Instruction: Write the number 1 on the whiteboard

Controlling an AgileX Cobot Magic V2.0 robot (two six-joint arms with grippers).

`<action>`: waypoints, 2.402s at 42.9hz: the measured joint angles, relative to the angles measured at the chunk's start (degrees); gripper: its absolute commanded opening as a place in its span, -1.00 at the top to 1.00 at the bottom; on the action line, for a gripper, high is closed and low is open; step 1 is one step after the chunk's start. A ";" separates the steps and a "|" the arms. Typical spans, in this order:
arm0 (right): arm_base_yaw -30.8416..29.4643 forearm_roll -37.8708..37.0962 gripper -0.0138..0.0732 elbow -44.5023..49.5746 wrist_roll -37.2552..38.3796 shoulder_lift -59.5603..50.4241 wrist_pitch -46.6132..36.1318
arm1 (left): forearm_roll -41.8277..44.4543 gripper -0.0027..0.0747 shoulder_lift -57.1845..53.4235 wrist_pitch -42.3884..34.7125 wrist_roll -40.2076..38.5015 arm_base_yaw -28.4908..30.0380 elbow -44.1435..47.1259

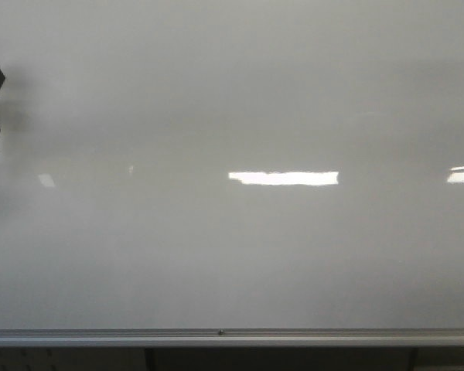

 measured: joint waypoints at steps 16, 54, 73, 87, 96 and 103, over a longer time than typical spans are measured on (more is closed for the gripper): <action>0.00 0.00 -0.45 0.00 0.00 0.00 -0.08 | 0.00 0.17 4.78 -1.73 0.10 0.00 -2.43; 0.00 2.83 -0.45 -1.50 -0.54 0.00 1.98 | 1.29 0.98 -1.23 8.31 5.25 -0.80 -2.52; 6.61 11.18 -0.45 -11.43 -19.83 3.32 19.19 | -4.38 0.98 -17.16 28.82 28.81 -14.98 -2.52; 19.70 16.70 -0.45 -20.61 -37.55 8.64 29.77 | -11.09 0.98 -17.98 32.57 39.13 -31.04 -2.52; 29.80 17.43 -0.45 -25.84 -41.61 14.49 30.89 | -10.44 0.98 -17.84 31.96 39.45 -39.99 -2.52; 36.57 17.43 -0.44 -30.54 -43.10 20.06 30.55 | -10.25 0.98 -16.80 31.72 39.57 -42.90 -2.65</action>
